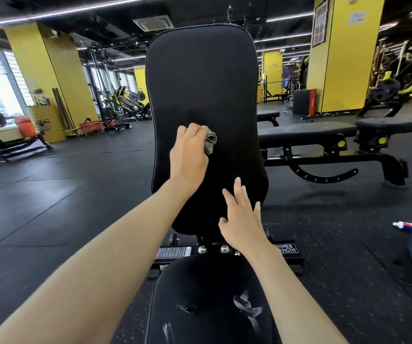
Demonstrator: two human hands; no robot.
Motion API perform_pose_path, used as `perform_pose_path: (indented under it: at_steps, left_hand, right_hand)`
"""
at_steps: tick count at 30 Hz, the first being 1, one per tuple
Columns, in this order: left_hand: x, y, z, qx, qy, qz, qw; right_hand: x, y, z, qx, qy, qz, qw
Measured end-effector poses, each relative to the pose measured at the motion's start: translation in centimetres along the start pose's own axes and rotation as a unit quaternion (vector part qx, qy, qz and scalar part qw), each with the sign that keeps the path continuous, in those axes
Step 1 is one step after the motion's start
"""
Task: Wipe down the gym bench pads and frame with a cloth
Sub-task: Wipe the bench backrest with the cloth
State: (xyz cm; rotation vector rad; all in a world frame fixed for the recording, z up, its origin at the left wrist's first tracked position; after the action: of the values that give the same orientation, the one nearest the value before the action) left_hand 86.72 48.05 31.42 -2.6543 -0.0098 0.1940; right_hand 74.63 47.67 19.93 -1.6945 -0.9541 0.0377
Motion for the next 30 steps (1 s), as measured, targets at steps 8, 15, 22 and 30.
perform_pose_path:
  at_steps: [8, 15, 22, 30]
  left_hand:
    - [0.4, 0.6, 2.3, 0.012, 0.089, 0.016, 0.996]
    - [0.0, 1.3, 1.4, 0.014, 0.05, 0.02, 0.998]
    - [1.2, -0.6, 2.0, 0.057, 0.115, 0.052, 0.99]
    - [1.0, -6.1, -5.5, -0.014, -0.071, 0.065, 0.995]
  right_hand:
    - [-0.3, 0.0, 0.0, 0.026, 0.012, -0.022, 0.999]
    - [-0.4, 0.4, -0.6, 0.031, 0.014, -0.038, 0.999]
    - [1.1, -1.1, -0.5, 0.009, 0.027, -0.044, 0.999]
    - [5.4, -8.7, -3.8, -0.102, -0.052, 0.111, 0.987]
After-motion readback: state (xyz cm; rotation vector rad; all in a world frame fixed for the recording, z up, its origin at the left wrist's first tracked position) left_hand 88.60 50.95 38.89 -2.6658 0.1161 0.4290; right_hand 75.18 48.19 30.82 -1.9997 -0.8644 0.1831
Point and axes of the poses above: each hand's wrist, its own z-axis away from the middle knuckle, its own y-axis out of the palm, x = y × z, the point moved 2 cm from there along -z, towards the middle knuckle, and after that the axes turned 2 degrees about -x, right-handed, at the moved point
